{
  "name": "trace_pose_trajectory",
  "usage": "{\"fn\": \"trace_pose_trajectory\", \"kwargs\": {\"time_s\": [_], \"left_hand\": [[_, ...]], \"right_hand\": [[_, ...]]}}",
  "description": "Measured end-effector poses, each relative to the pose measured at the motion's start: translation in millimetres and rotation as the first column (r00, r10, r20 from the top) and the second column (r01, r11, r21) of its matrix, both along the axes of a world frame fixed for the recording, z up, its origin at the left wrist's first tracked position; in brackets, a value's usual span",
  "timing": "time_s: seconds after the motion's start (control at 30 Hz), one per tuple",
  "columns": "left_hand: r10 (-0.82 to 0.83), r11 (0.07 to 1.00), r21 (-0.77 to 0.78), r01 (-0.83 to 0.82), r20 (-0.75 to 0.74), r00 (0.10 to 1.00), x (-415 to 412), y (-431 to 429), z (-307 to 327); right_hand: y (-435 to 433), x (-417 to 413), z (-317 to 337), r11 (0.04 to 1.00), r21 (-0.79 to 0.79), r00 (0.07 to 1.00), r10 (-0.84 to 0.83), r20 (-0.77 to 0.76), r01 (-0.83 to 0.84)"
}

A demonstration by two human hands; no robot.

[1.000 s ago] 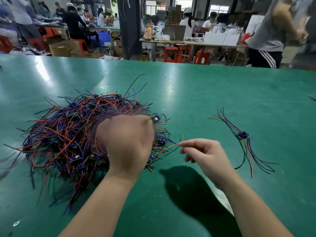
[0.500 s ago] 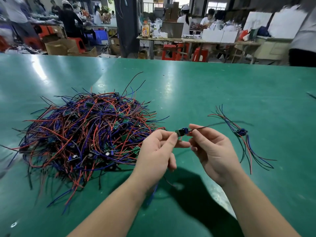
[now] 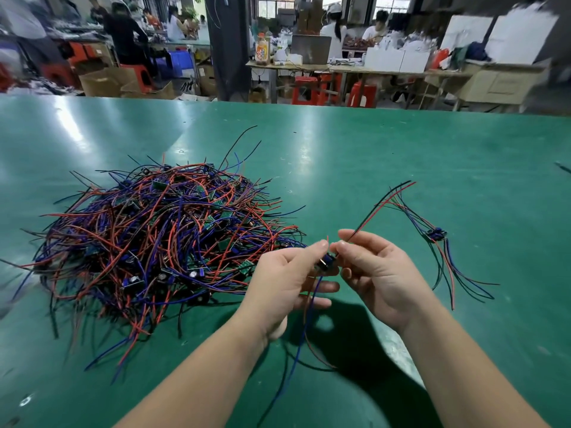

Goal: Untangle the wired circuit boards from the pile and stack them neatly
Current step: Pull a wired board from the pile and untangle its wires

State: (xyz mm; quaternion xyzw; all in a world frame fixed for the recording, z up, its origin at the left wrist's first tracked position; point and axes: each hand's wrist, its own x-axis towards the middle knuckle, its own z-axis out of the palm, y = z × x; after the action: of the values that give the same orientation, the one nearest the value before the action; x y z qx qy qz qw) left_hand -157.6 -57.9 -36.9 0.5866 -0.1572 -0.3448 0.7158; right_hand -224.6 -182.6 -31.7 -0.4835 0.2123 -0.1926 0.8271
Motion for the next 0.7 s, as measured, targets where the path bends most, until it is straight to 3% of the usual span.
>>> {"fn": "trace_pose_trajectory", "kwargs": {"time_s": [0.17, 0.33, 0.53, 0.7], "left_hand": [[-0.013, 1.000, 0.015, 0.013, 0.025, 1.000, 4.0, 2.1, -4.0], [-0.044, 0.998, 0.052, 0.044, 0.002, 0.999, 5.6, -0.8, -4.3], [-0.124, 0.990, 0.055, 0.126, -0.038, 0.991, 1.5, -2.2, -7.2], [-0.160, 0.983, 0.090, 0.163, -0.037, 0.986, -1.8, -7.2, -9.6]], "right_hand": [[-2.0, 2.1, -6.8, 0.990, -0.144, 0.996, -0.011, -0.083, -0.002], [-13.0, 5.3, -9.0, 0.987, -0.161, 0.992, -0.016, -0.126, -0.004], [-57.6, 1.3, -7.7, 0.973, 0.005, 0.968, -0.230, -0.096, 0.232], [-76.5, -2.7, -14.3, 0.928, 0.057, 0.929, -0.366, -0.054, 0.369]]}}
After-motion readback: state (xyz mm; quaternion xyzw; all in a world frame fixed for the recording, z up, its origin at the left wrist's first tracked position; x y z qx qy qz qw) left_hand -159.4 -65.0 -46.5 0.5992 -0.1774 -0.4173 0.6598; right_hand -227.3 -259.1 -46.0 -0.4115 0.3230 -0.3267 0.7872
